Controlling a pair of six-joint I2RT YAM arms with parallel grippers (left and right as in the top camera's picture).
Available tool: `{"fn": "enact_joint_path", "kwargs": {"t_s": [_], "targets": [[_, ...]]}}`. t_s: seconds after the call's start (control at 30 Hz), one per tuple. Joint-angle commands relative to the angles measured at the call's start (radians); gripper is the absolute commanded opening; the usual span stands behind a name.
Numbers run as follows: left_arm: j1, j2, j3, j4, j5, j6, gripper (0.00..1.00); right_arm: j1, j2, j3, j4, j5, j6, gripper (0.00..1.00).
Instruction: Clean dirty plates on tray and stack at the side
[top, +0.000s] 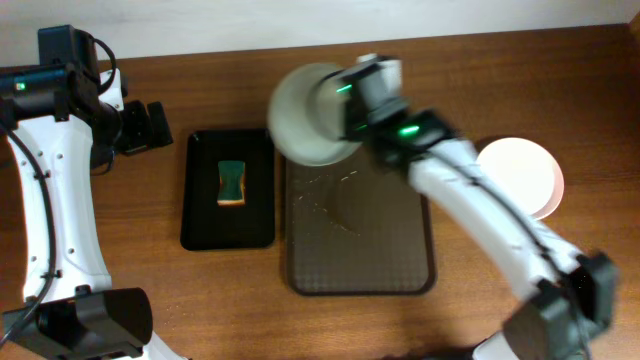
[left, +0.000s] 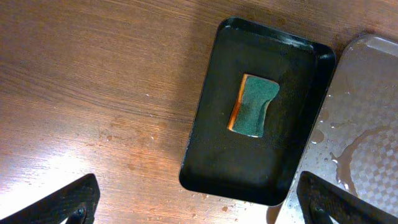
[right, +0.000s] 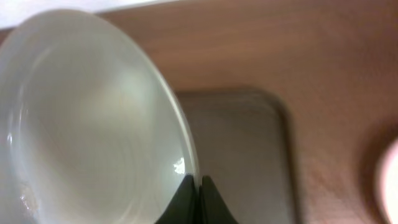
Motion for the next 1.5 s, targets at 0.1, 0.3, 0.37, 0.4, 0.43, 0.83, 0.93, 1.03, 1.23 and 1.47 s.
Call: {"fn": "enact_joint_path", "kwargs": {"t_s": [0.1, 0.3, 0.37, 0.4, 0.43, 0.83, 0.93, 1.03, 1.23, 1.47], "targets": [[0.005, -0.009, 0.004, 0.001, 0.010, 0.006, 1.00, -0.512, -0.034, -0.062, -0.315, -0.200, 0.064, 0.04], [0.005, -0.009, 0.004, 0.001, 0.010, 0.006, 1.00, -0.930, -0.034, -0.276, -0.180, -0.406, -0.162, 0.04], [0.005, -0.010, 0.004, 0.001, 0.010, 0.006, 1.00, -1.017, -0.034, -0.341, -0.097, -0.445, -0.212, 0.04], [0.005, -0.010, 0.003, 0.001, 0.010, 0.006, 1.00, -1.052, -0.034, -0.366, -0.064, -0.481, -0.217, 0.04], [0.005, -0.009, 0.003, 0.001, 0.010, 0.006, 1.00, -1.080, -0.034, -0.384, -0.045, -0.494, -0.217, 0.04], [0.005, -0.009, 0.003, 0.001, 0.010, 0.006, 1.00, -1.065, -0.184, -0.378, -0.012, -0.793, -0.288, 0.63], [0.005, -0.009, 0.004, 0.001, 0.010, 0.006, 1.00, -0.905, -0.387, -0.378, -0.035, -0.823, -0.373, 0.66], [0.005, -0.009, 0.004, 0.001, 0.010, 0.006, 1.00, -0.701, -0.579, -0.378, -0.037, -0.819, -0.375, 0.98], [0.005, -0.009, 0.004, 0.001, 0.010, 0.006, 1.00, -0.485, -0.694, -0.378, -0.093, -0.800, -0.385, 0.98], [0.005, -0.009, 0.004, 0.001, 0.010, 0.006, 1.00, -0.485, -0.899, -0.381, -0.284, -0.561, -0.607, 0.98]]}}
